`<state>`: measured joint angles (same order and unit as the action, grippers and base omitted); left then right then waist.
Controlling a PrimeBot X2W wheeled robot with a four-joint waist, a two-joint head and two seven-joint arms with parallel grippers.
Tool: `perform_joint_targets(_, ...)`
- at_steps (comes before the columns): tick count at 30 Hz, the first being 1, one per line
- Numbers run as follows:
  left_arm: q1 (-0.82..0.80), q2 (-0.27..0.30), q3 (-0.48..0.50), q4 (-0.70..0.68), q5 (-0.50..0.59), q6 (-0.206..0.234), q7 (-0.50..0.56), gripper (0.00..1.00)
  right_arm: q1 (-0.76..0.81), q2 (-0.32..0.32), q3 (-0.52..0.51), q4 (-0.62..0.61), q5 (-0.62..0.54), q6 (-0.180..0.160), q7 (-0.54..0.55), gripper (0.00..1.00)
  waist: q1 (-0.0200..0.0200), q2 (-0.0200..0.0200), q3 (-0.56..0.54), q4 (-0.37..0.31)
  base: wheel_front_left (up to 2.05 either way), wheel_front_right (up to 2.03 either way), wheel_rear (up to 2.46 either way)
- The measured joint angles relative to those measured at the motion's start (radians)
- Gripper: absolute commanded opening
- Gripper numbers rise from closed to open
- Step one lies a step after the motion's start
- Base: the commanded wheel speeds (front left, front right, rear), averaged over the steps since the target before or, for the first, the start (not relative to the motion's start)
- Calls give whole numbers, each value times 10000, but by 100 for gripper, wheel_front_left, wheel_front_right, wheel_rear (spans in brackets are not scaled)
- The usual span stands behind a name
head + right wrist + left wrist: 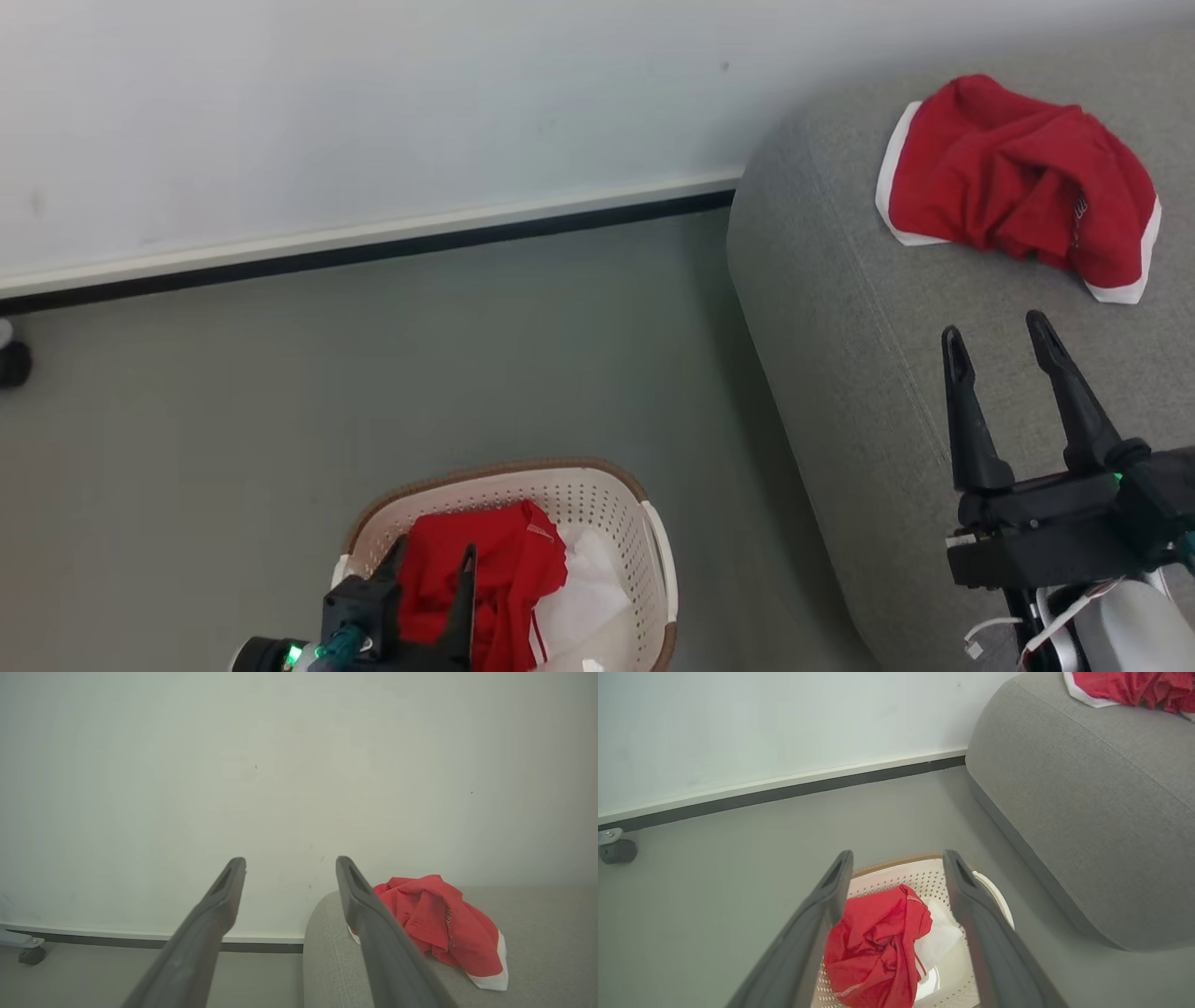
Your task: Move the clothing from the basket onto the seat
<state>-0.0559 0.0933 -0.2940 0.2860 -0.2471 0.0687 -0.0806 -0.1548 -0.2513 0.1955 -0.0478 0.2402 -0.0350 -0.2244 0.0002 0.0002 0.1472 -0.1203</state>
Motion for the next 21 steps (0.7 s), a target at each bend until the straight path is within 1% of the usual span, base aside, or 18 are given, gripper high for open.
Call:
perform_joint_targets(2, -239, -23, -144, 328, 59, -77, 123, 100, -206, 17, -36, -96, 2, 0, 31, 100, 0, 0, 279, -89, 0, 0, 0)
perform_joint_targets(10, -1516, -278, -688, 1628, 255, -130, 570, 100, -1060, 33, -295, -318, 13, -15, 119, 100, 0, 0, 1425, -448, 0, 0, 0)
perform_joint_targets(13, -2085, -343, -765, 2343, 288, -56, 740, 100, -1555, 33, -303, -451, 12, -15, 163, 100, 1, 0, 2019, -606, 0, 0, 0)
perform_joint_targets(21, -2981, -362, -811, 3482, 464, 117, 968, 100, -3070, 182, -117, -767, 0, -2, 311, 100, 0, 0, 3214, -889, 0, 0, 0)
